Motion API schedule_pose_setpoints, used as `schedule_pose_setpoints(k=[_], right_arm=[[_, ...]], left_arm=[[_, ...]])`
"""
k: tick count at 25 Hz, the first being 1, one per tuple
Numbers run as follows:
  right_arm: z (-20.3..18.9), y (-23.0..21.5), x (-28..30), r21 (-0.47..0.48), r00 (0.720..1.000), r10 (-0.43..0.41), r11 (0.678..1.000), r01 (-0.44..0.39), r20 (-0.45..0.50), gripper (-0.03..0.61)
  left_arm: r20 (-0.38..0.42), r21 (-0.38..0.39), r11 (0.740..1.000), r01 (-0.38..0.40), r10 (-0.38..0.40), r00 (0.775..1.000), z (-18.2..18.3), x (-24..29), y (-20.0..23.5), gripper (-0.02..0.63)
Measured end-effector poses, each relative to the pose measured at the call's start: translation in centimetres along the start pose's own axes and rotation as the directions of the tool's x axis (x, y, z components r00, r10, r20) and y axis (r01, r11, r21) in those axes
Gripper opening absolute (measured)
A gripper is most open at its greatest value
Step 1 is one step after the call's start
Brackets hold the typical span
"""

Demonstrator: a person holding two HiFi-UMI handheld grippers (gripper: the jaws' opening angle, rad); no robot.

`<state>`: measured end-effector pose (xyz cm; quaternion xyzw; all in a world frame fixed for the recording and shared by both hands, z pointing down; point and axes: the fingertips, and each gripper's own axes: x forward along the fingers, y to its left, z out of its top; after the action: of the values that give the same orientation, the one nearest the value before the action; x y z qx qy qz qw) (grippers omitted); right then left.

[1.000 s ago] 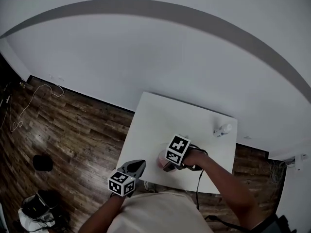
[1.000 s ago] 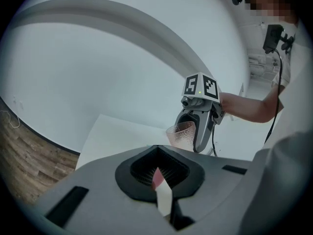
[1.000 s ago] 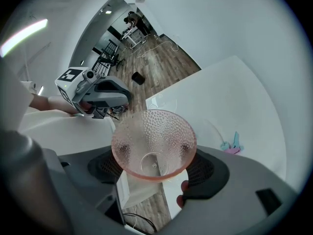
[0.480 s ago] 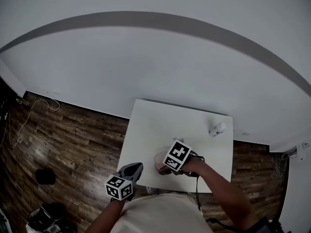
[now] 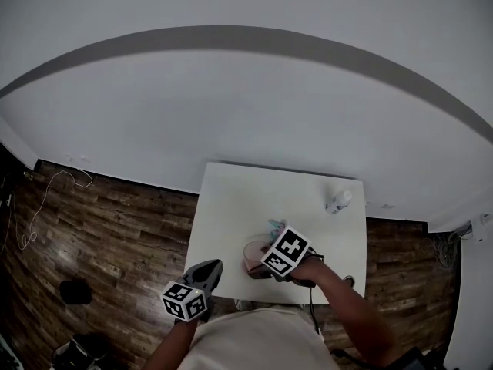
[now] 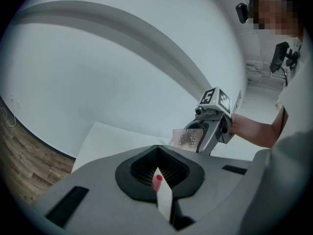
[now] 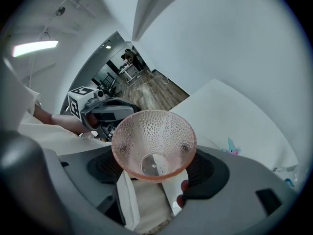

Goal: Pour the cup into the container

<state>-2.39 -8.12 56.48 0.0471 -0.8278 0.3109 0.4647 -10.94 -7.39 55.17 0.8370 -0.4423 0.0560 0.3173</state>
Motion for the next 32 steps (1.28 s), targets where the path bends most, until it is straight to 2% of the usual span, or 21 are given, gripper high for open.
schedule_pose_setpoints(k=[10,17,24,27,32], right_arm=[[-0.2,-0.1,-2.4,0.022,0.990,-0.038,0.999,0.035,0.139,0.365],[-0.2,-0.1,-4.3,-0.001,0.973,-0.071,0.997,0.073,0.218,0.365],[-1.5,-0.8,-5.7,-0.019,0.964,-0.122,0.991,0.130,0.237,0.365],[-2.2,-0.9,-6.1,-0.014,0.962,-0.122,0.992,0.129,0.245,0.366],[-2.6,-1.2,-6.0,-0.025,0.957,-0.150,0.987,0.161,0.248,0.367]], left_arm=[[0.034,0.000,1.000,-0.008,0.008,0.999,1.1,0.4,-1.6,0.011],[0.050,-0.002,1.000,-0.024,0.024,0.998,2.0,1.0,-2.4,0.011],[0.042,-0.004,0.999,-0.033,0.033,0.999,2.3,1.8,-3.3,0.011],[0.044,-0.006,0.999,-0.038,0.038,0.998,2.6,2.1,-3.7,0.011],[0.060,0.020,0.999,-0.043,0.042,0.997,2.9,1.8,-3.8,0.011]])
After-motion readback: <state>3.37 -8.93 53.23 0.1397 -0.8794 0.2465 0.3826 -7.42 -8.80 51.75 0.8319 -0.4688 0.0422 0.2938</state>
